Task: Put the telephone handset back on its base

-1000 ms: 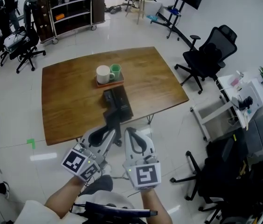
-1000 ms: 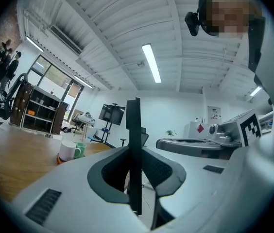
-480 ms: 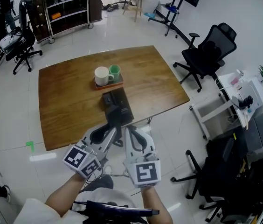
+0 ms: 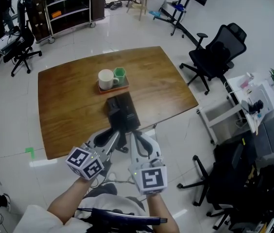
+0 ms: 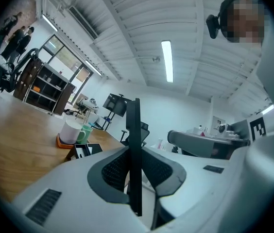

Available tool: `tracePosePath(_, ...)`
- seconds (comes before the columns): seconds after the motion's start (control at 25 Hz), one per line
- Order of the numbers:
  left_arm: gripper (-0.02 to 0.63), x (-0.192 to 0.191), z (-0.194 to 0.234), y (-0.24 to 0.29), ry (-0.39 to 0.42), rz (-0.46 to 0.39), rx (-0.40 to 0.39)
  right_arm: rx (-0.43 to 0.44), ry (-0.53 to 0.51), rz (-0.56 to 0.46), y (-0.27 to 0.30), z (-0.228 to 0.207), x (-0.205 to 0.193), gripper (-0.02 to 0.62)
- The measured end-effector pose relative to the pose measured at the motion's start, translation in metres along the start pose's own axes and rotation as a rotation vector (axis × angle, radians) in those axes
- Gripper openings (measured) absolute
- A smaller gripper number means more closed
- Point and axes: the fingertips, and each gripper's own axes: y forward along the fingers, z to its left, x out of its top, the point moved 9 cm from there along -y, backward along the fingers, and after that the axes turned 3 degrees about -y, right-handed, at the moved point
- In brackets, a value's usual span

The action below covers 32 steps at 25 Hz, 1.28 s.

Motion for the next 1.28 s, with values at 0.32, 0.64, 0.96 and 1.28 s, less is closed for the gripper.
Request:
tracePosePath(0.32,0.067,-0.017,0.032,0.018,-0.122,0.027,0.019,-0.004,0.015,0.014,0.007,-0.005,-0.006,0.005)
tracePosePath(0.64,0.067,-0.035,0.071,0.040,-0.230,0.033,0.057,-0.017,0.009,0.044,0.009,-0.017,-0.015,0.005)
tracePosePath(0.96,0.067,-0.055,0.113,0.061,-0.379,0.040,0.104,-0.028,0.030,0.071,0.009,-0.029,-0.021,0.005)
tracePosePath(1.28,0.067,-0.074,0.139,0.073,-0.499,0.058,0.146,-0.011,0.055,0.067,0.027,-0.036,-0.023,0.005)
